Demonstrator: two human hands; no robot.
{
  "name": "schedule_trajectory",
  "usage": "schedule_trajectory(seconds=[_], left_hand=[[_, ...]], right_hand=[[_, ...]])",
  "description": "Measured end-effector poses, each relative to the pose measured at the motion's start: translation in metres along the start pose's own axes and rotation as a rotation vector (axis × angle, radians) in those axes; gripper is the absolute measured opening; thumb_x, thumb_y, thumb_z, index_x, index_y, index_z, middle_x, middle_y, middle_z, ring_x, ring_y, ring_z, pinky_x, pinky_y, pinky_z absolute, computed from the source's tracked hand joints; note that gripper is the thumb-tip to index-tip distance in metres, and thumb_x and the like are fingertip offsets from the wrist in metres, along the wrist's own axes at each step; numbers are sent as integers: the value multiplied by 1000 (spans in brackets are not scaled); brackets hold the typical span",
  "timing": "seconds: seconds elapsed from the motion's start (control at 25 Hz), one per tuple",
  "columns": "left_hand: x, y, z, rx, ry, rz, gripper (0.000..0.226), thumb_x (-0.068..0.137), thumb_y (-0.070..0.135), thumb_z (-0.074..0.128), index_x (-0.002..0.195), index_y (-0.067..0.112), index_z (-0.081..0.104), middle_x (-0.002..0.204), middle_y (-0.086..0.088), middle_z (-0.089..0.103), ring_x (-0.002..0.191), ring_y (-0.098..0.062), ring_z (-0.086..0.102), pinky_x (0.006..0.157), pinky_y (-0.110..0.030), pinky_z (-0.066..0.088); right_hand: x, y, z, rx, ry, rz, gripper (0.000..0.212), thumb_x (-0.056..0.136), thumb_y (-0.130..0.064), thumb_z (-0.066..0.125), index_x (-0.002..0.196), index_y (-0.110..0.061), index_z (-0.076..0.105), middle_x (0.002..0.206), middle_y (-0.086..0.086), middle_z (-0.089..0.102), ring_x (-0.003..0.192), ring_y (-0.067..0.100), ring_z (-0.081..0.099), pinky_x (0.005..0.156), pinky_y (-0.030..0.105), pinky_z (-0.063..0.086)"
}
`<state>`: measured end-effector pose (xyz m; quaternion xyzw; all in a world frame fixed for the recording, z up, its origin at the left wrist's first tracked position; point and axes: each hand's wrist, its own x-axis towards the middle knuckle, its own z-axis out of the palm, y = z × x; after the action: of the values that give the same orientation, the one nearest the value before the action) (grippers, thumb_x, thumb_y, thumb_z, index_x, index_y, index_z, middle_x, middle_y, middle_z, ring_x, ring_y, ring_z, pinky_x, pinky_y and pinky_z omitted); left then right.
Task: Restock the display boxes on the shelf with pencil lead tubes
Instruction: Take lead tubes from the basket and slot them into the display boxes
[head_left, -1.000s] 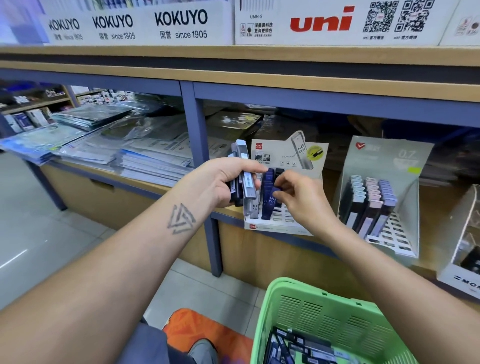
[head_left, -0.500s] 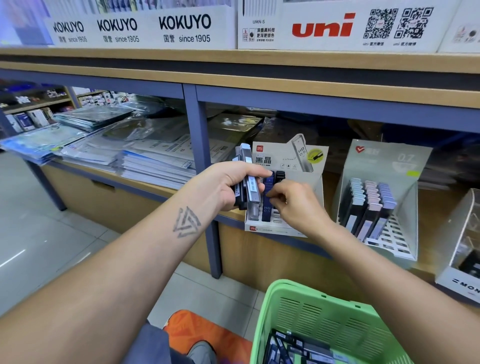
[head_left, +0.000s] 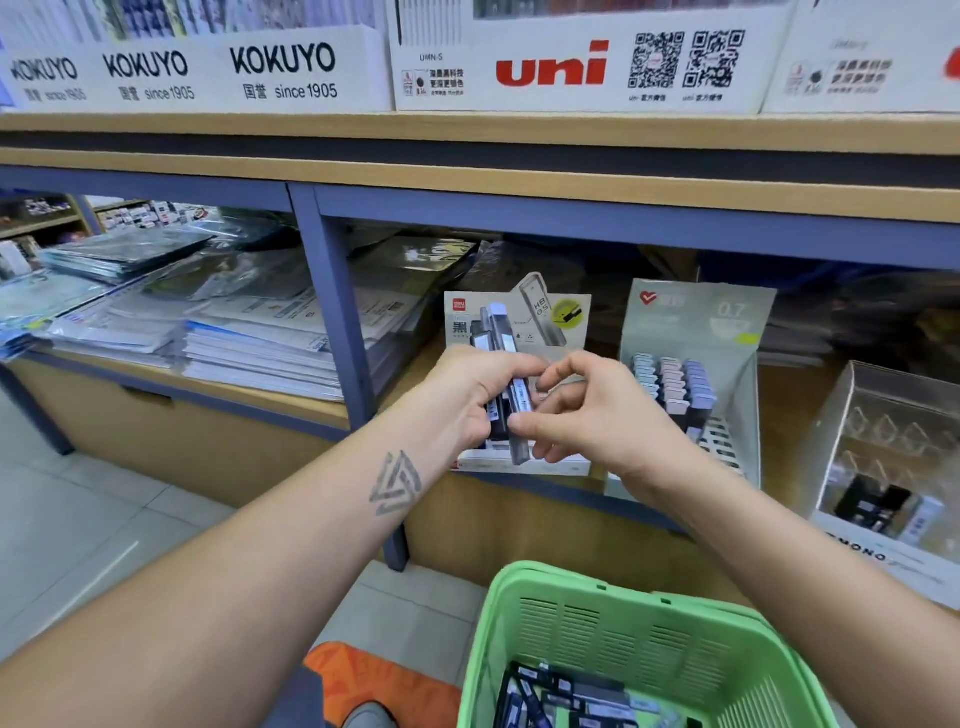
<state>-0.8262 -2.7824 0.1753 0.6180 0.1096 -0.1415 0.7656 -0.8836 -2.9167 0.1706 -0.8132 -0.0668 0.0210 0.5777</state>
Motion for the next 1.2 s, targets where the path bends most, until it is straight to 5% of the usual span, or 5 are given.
schedule_trajectory(seconds=[0.16, 0.28, 0.68, 0.92, 1.2], left_hand=[[-2, -6, 17, 8, -58, 59, 48, 68, 18, 92, 109, 4, 72, 97, -20, 76, 87, -37, 74, 78, -56, 60], [-3, -7, 20, 37, -48, 74, 47, 67, 27, 93, 104, 6, 73, 93, -18, 76, 76, -31, 73, 63, -44, 61], [-4, -2, 15, -19, -109, 88, 17, 76, -4, 80, 87, 2, 69, 60, -7, 64, 46, -11, 52, 43, -21, 46], [-10, 5, 27, 2, -349, 109, 26, 81, -10, 71, 79, 11, 56, 60, -4, 55, 47, -10, 48, 44, -20, 41], [-18, -14, 71, 85, -639, 5, 27, 85, -11, 63, 77, 12, 53, 59, -2, 49, 45, -9, 44, 45, -20, 37]], right_hand=[[-2, 6, -12, -54, 41, 16, 18, 85, 1, 65, 102, -4, 62, 78, 20, 74, 63, 24, 73, 66, 34, 62], [-3, 11, -17, -24, 34, 7, 20, 90, 4, 51, 99, -1, 68, 80, 19, 75, 69, 27, 75, 71, 35, 63], [-6, 15, -32, 408, -21, 113, 20, 96, 10, 46, 110, 11, 62, 90, 28, 74, 85, 34, 76, 76, 31, 63], [-10, 7, -79, 81, 151, -35, 18, 101, -17, 60, 111, -5, 70, 96, 14, 76, 68, 21, 69, 56, 26, 53], [-14, 28, -121, 478, 47, -115, 38, 96, 1, 57, 132, -10, 61, 124, 13, 71, 112, 41, 65, 95, 50, 47]])
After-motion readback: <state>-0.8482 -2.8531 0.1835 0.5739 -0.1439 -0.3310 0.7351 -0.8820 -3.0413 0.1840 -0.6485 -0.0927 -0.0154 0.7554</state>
